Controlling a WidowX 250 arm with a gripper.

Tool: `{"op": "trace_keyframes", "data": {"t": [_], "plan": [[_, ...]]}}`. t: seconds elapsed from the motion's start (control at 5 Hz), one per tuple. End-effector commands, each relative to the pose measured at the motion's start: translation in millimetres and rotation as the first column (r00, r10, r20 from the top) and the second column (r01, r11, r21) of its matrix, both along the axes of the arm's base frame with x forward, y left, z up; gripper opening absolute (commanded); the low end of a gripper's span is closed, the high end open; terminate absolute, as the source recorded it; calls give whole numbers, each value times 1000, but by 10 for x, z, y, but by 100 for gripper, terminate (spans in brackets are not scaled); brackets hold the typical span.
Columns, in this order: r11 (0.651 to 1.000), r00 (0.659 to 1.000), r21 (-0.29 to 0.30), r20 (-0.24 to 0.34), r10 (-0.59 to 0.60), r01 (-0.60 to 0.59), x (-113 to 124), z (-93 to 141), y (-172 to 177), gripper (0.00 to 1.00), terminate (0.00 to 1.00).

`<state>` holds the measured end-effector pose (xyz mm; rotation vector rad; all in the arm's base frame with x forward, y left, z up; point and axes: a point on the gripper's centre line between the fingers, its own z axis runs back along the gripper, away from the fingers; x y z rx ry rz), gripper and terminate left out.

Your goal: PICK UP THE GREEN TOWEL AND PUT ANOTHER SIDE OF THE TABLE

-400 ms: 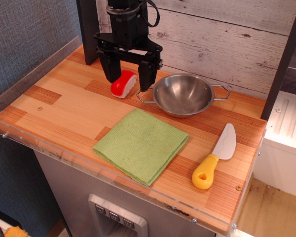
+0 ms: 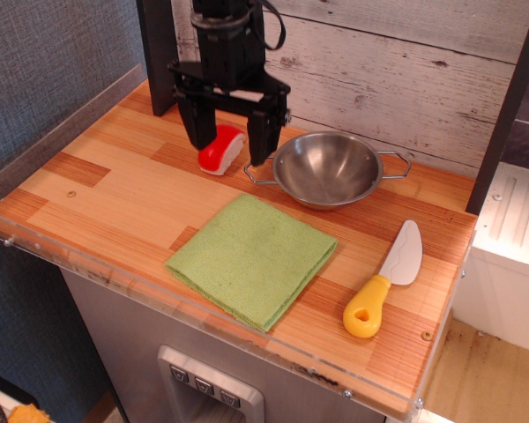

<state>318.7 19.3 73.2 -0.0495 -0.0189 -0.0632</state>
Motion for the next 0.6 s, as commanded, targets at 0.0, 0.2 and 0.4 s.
{"op": "trace_keyframes", "data": {"t": [0.0, 0.2, 0.4], "plan": [[997, 997, 38, -8, -73, 73, -83, -188, -266, 100, 0], [991, 994, 85, -14, -104, 105, -192, -246, -444, 100, 0], [983, 989, 110, -45, -141, 145, -303, -420, -488, 100, 0]]}}
